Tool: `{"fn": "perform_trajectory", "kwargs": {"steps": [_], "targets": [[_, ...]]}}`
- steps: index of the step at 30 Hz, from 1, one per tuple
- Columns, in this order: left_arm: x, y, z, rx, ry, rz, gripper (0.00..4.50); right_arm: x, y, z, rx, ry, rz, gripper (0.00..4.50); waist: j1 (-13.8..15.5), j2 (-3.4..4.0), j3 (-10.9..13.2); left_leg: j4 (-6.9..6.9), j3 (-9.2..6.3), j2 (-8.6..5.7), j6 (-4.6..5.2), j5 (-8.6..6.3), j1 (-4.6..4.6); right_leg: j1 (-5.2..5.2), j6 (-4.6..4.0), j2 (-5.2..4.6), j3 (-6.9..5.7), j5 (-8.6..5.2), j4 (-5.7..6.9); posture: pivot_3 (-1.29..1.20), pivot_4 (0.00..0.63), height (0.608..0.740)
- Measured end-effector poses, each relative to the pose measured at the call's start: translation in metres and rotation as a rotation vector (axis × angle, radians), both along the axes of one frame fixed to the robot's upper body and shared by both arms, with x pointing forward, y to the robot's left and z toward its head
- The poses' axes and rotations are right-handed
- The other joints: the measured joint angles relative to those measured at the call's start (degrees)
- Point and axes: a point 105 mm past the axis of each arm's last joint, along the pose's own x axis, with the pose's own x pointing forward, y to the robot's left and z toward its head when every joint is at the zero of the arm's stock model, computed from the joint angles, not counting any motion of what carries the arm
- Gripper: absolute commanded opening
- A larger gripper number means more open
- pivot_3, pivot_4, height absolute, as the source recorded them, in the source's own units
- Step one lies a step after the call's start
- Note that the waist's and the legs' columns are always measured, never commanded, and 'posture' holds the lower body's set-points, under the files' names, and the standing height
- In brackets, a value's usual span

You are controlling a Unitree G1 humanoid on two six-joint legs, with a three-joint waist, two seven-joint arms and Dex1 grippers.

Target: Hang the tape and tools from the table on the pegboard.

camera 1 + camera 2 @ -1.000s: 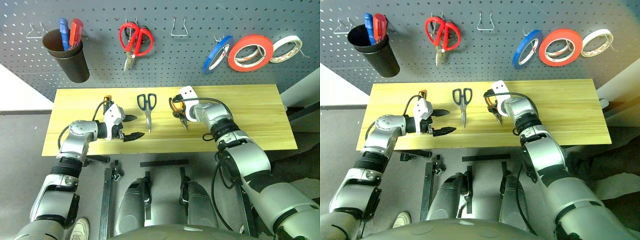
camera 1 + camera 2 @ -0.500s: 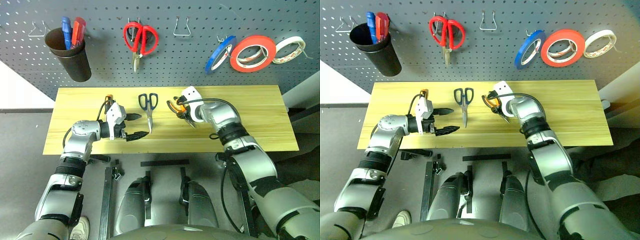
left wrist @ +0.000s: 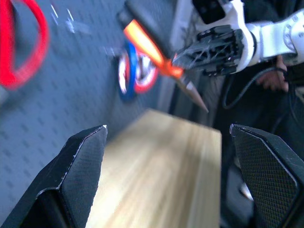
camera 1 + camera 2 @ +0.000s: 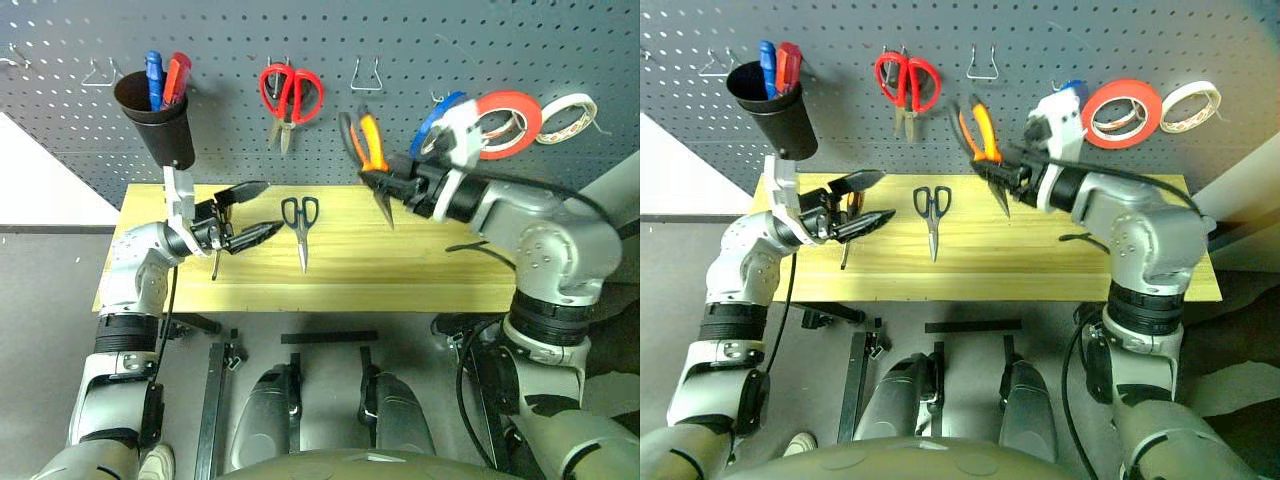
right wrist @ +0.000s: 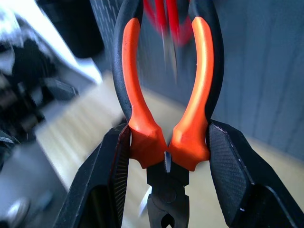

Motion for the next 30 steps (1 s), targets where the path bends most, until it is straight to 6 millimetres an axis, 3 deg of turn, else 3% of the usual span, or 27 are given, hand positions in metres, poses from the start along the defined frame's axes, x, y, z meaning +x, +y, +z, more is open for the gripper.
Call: {"fn": "perform_trajectory", "kwargs": {"steps": [4, 8, 19, 30], "targets": [[0.006, 0.003, 0.006, -0.01, -0.023, 0.036, 4.39, 0.007, 0.005, 0.033, 0.039, -0.104, -0.026, 2.05, 0.0, -0.12, -1.35, -0.01, 0.01, 0.0, -0.01, 0.0, 0.04, 0.05, 0.0, 0.03, 0.0, 0.0, -0.01, 0.18, 0.111, 0.711], [0.014, 0.005, 0.011, -0.018, -0.04, 0.067, 4.39, 0.029, 0.007, 0.053, 0.079, -0.157, -0.099, 2.05, -0.13, -0.17, -2.61, -0.02, 0.01, 0.0, -0.01, 0.0, 0.13, 0.12, 0.0, 0.05, 0.0, 0.0, -0.02, 0.17, 0.096, 0.711], [0.03, 0.003, 0.005, 0.009, -0.014, 0.095, 4.39, 0.096, 0.012, 0.059, 0.019, -0.183, -0.28, 2.05, -1.65, -0.24, -3.46, -0.03, 0.02, 0.0, -0.04, 0.02, 0.14, 0.14, -0.01, 0.06, 0.0, 0.0, -0.01, 0.15, 0.084, 0.711], [0.032, -0.001, 0.002, 0.037, -0.021, 0.098, 4.39, 0.114, 0.016, 0.063, 0.025, -0.19, -0.324, 2.05, -1.79, -0.22, -3.83, 0.0, 0.01, 0.02, -0.05, 0.03, 0.16, 0.14, -0.01, 0.06, 0.01, 0.01, 0.02, 0.16, 0.09, 0.711]]}}
